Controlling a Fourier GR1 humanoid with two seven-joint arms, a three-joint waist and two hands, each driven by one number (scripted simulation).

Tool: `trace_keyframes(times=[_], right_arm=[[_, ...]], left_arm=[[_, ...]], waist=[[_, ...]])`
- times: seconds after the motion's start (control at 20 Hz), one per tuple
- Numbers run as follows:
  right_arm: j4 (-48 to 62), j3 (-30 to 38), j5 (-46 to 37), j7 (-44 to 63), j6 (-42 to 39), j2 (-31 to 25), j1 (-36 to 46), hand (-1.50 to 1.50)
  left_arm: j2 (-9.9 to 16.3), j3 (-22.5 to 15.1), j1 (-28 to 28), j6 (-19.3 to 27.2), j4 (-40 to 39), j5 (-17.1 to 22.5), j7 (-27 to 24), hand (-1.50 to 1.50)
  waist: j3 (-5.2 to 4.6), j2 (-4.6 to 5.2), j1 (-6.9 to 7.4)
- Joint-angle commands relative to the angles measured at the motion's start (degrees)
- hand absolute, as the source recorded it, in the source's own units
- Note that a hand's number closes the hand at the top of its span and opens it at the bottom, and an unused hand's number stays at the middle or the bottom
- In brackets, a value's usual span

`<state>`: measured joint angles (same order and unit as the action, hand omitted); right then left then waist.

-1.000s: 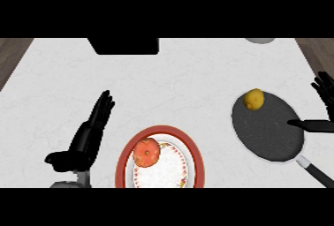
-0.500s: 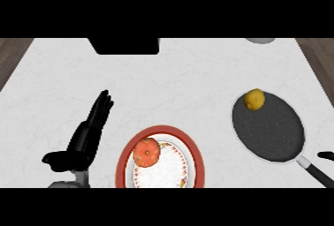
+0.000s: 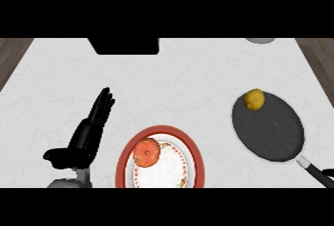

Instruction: Pick the lemon from the plate and place it in the pan

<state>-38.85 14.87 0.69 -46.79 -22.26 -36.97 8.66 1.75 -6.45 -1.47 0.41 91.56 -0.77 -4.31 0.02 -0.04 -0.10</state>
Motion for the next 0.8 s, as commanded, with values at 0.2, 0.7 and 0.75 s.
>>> trace_keyframes(times=[0.2,0.7,0.75], right_arm=[[-1.23,-0.21,-0.68,-6.37,-2.1,0.13,-3.62,-1.5],[-6.11,0.2,-2.09,-6.5,2.04,-0.87,-6.4,-1.5],[-4.36,1.38,-2.04,-9.38,2.33,-2.04,-7.65,-1.5]], left_arm=[[-0.78,-0.35,-0.45,-0.11,-0.25,-0.58,0.03,0.0],[-0.23,1.13,-0.16,-1.23,-2.49,-0.54,-2.68,0.0],[0.28,2.24,-1.81,-1.35,-1.09,0.63,1.13,0.0]], waist=[[-0.01,0.02,0.05],[-0.03,0.02,-0.05],[-0.01,0.02,-0.07]])
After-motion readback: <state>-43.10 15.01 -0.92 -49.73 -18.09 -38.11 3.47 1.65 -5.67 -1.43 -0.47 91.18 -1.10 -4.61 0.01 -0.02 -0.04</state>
